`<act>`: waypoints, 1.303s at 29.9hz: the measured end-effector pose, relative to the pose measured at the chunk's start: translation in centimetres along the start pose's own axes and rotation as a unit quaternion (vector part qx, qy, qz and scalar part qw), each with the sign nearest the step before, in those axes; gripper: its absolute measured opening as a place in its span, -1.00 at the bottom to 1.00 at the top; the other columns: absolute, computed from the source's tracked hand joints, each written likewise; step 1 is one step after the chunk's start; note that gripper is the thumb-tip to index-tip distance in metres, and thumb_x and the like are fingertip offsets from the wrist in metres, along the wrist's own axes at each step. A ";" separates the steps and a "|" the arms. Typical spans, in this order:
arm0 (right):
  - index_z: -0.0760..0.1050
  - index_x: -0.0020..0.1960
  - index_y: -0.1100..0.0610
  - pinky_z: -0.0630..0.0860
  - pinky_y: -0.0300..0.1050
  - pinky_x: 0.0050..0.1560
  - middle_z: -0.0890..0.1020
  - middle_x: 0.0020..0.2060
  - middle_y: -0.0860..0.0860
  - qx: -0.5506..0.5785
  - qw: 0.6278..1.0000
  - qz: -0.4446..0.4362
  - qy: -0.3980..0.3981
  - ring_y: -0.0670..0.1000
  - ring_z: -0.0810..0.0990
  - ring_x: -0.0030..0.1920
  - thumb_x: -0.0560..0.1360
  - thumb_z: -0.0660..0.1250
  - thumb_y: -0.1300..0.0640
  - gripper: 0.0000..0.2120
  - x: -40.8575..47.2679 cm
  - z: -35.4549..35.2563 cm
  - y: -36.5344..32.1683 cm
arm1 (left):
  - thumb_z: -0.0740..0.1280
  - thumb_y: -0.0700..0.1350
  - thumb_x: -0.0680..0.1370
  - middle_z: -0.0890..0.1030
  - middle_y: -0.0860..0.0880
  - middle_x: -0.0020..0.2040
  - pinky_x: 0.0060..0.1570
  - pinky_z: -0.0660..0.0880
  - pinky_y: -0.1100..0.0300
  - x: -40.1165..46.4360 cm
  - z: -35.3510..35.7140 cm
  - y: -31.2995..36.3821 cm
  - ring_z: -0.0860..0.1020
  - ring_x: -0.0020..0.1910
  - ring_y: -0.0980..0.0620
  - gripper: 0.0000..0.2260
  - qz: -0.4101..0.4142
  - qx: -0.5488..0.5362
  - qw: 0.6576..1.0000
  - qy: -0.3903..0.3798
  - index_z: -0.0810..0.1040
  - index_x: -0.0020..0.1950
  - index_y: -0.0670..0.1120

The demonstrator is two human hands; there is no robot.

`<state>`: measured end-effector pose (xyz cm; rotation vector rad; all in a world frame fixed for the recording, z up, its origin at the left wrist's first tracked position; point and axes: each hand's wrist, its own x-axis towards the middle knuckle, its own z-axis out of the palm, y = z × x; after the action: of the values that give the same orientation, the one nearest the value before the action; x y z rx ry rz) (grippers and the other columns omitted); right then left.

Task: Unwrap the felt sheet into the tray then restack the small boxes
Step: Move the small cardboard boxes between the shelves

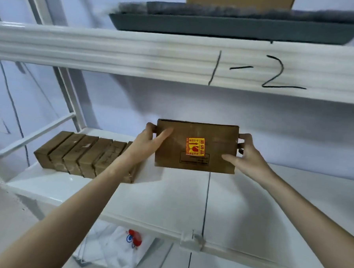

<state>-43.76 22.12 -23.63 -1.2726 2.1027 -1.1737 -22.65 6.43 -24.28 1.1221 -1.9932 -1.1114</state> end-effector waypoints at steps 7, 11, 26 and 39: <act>0.17 0.15 0.17 0.38 -0.11 -0.10 0.50 -0.14 -0.07 0.018 0.992 0.122 0.026 -0.07 0.51 -0.12 0.46 0.21 -0.28 -0.43 -4.4 -7.7 7.9 | 0.08 0.28 0.55 0.56 -0.11 0.05 -0.16 0.55 0.17 -2.6 11.3 3.5 0.60 -0.19 -0.03 -0.44 -0.080 -0.021 0.996 -0.027 0.27 0.38 -0.09; 0.16 0.22 0.18 0.40 -0.04 -0.01 0.48 -0.02 0.01 0.042 0.982 0.173 0.066 0.07 0.48 -0.02 0.45 0.21 -0.30 -0.37 -5.3 -9.8 11.0 | 0.10 0.13 0.60 0.56 -0.19 0.14 -0.37 0.54 0.32 -2.9 15.8 3.0 0.63 -0.38 0.09 -0.43 -0.081 0.039 0.991 -0.102 0.04 0.55 -0.05; 0.17 0.43 -0.04 0.55 0.03 0.00 0.56 -0.09 0.05 0.075 0.957 0.259 0.102 0.17 0.63 -0.11 0.56 0.16 -0.09 -0.52 -3.8 -11.7 17.4 | 0.28 0.40 0.36 0.67 -0.07 -0.35 -0.19 0.56 0.16 -1.6 23.2 4.8 0.64 -0.36 0.04 -0.45 0.025 0.291 0.902 -0.319 0.52 -0.17 -0.11; 0.17 0.49 0.03 0.29 -0.26 0.11 0.28 0.37 0.14 -0.065 0.989 0.132 0.000 0.10 0.44 0.28 0.51 0.27 0.12 -0.42 -2.9 -14.8 19.2 | 0.39 0.16 0.45 0.52 -0.05 0.29 0.03 0.46 0.18 -2.9 32.8 9.0 0.51 0.20 0.01 -0.26 0.029 0.111 0.924 -0.364 0.09 0.49 -0.02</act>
<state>-62.57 35.64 -31.41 -1.0063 2.2951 -0.9367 -50.83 23.97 -32.36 0.7992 -2.7573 -1.4390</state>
